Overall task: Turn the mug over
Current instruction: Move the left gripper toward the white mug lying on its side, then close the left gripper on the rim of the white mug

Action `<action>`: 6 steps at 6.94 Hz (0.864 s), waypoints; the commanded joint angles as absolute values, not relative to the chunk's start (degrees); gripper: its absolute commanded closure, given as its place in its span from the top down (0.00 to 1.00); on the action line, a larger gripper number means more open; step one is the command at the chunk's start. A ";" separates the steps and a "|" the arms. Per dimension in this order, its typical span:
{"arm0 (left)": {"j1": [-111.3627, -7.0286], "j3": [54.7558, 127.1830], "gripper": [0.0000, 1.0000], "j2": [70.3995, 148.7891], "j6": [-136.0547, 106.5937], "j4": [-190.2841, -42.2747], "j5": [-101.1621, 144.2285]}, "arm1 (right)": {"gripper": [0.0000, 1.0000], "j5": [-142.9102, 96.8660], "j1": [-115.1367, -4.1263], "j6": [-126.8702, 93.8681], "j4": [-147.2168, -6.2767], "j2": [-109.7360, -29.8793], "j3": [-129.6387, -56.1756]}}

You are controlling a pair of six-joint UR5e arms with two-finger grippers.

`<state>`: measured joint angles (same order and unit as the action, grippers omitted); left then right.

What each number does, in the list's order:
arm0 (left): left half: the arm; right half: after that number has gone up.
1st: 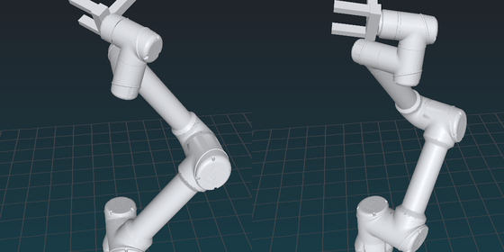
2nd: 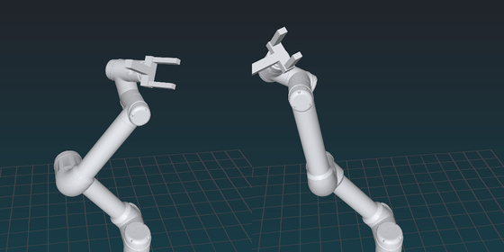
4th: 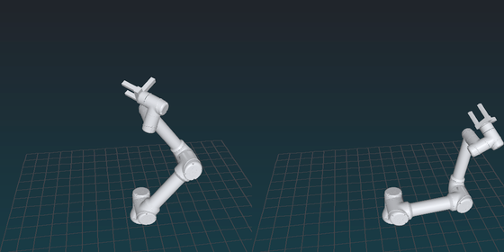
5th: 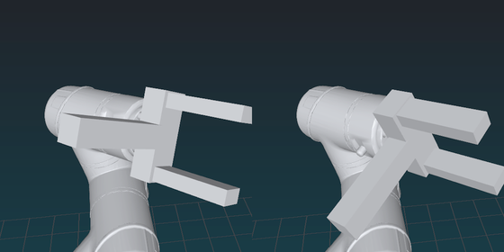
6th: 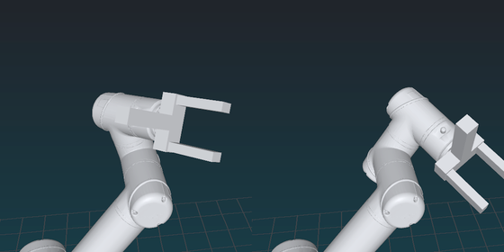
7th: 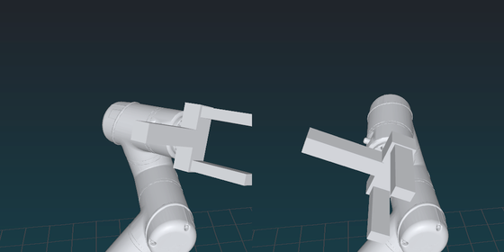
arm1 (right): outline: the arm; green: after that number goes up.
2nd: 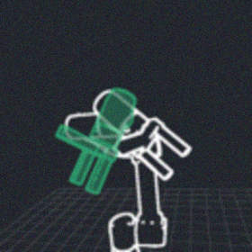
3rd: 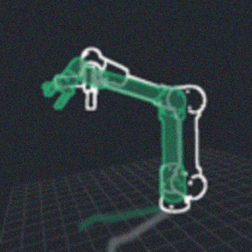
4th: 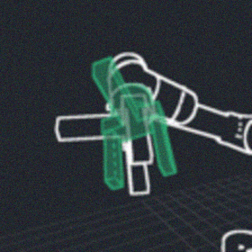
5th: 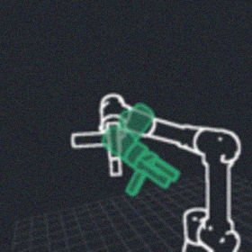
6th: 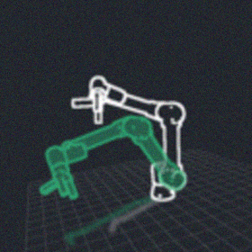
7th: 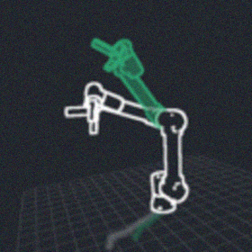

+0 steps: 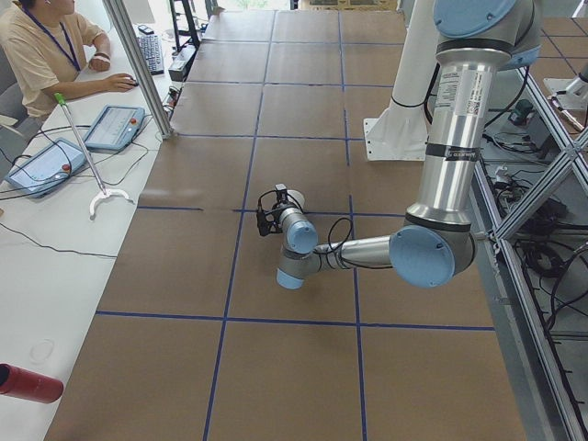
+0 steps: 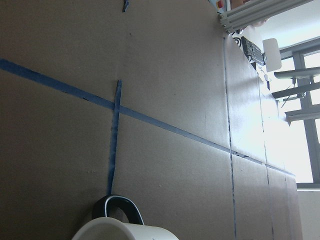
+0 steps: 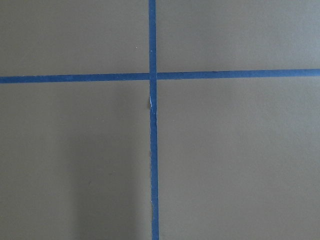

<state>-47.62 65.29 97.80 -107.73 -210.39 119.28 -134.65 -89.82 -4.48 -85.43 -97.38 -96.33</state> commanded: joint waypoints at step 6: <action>-43.77 64.34 0.83 97.56 -108.81 -215.85 118.39 | 1.00 -134.65 -89.82 -4.48 -85.43 -97.38 -96.33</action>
